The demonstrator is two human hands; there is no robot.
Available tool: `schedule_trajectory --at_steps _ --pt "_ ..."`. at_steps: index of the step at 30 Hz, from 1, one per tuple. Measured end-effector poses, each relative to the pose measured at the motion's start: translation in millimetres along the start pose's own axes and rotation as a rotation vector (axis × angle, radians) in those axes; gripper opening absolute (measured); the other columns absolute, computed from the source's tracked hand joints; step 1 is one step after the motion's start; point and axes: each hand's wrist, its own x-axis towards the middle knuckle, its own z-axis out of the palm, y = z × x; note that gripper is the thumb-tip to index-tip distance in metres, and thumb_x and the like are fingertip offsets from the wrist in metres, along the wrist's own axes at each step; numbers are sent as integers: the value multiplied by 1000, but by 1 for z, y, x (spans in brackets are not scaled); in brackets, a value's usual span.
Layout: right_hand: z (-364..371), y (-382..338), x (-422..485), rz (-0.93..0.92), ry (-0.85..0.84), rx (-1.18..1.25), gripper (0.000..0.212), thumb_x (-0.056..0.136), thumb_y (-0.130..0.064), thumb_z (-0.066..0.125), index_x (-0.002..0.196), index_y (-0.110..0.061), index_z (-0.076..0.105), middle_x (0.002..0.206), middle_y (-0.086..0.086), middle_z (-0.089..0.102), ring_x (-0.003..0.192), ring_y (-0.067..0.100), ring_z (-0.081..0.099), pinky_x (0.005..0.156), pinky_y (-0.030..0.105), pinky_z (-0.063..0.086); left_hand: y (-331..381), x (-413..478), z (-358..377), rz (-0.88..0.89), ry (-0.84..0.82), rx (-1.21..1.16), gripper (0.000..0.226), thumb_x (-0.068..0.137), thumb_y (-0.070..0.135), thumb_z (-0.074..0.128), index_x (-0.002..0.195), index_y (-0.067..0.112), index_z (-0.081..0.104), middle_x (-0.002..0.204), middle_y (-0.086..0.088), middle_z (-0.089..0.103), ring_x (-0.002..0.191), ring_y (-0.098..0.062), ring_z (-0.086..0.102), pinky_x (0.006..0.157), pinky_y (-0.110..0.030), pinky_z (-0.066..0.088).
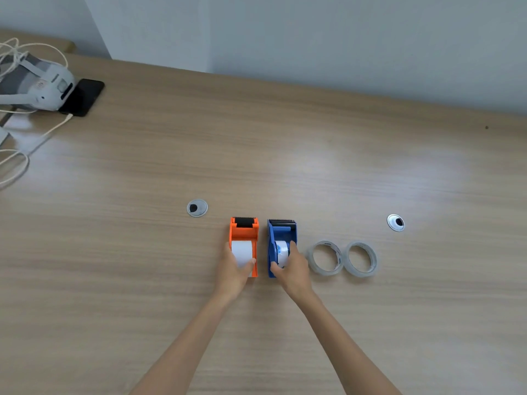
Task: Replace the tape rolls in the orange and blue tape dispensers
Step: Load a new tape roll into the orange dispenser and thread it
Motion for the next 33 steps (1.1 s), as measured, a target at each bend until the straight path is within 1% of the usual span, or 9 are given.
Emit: schedule_trajectory --at_steps 3,6,10,14,20,22,26,29,33 --pt "-4 1 -6 18 -17 10 52 79 -12 63 126 -5 43 66 -1 47 56 13 42 51 27 35 1 1 5 6 -17 -8 74 82 14 69 143 10 28 137 -1 48 122 -17 47 94 -23 39" --pt "-6 1 -9 10 -20 -21 46 79 -14 64 121 -4 46 63 -5 43 53 9 39 57 33 41 -1 3 9 17 -26 16 72 80 17 71 140 10 32 137 -6 51 126 -24 48 105 -36 41" --pt "-7 -3 -10 36 -19 -33 62 81 -20 65 136 -6 39 66 -7 49 54 7 44 59 31 44 -4 3 11 27 -23 19 71 80 19 72 140 11 33 135 -5 52 126 -24 48 102 -32 39" --pt "-12 -8 -11 42 -42 -7 62 84 -21 66 136 -5 38 106 15 65 88 27 62 81 41 51 -8 2 9 35 -20 -29 70 80 22 72 140 15 35 132 2 52 121 -17 49 101 -31 40" --pt "-21 0 -11 -1 -92 40 64 83 -34 69 133 -5 41 127 13 53 122 29 48 95 34 42 -6 6 0 -131 -88 -214 22 94 23 53 110 9 60 98 -6 66 97 -21 60 74 -23 46" --pt "-22 5 -12 -56 -3 0 59 86 -38 62 135 -11 41 123 6 51 119 23 47 94 29 41 -4 4 -6 -150 -136 -290 15 97 17 48 104 12 61 94 -5 66 88 -18 60 72 -19 45" --pt "-24 -1 -33 -237 255 53 31 92 -17 55 123 -16 56 108 -3 58 102 9 50 85 12 34 -4 -2 -17 -159 -131 -374 16 97 11 49 108 9 60 97 -10 67 85 -19 62 75 -24 50" --pt "-6 -18 -53 -280 83 200 13 89 -13 59 98 -20 63 89 -5 64 80 10 57 71 12 43 -8 -10 -22 -139 -87 -429 16 92 6 56 107 4 60 93 -11 67 87 -25 62 71 -27 53" --pt "22 -35 -64 -186 -101 392 11 84 -22 68 87 -25 59 72 -12 62 64 0 56 62 11 42 -10 -25 -32 -99 -66 -506 21 88 2 61 108 4 59 90 -9 68 77 -19 65 58 -14 55"
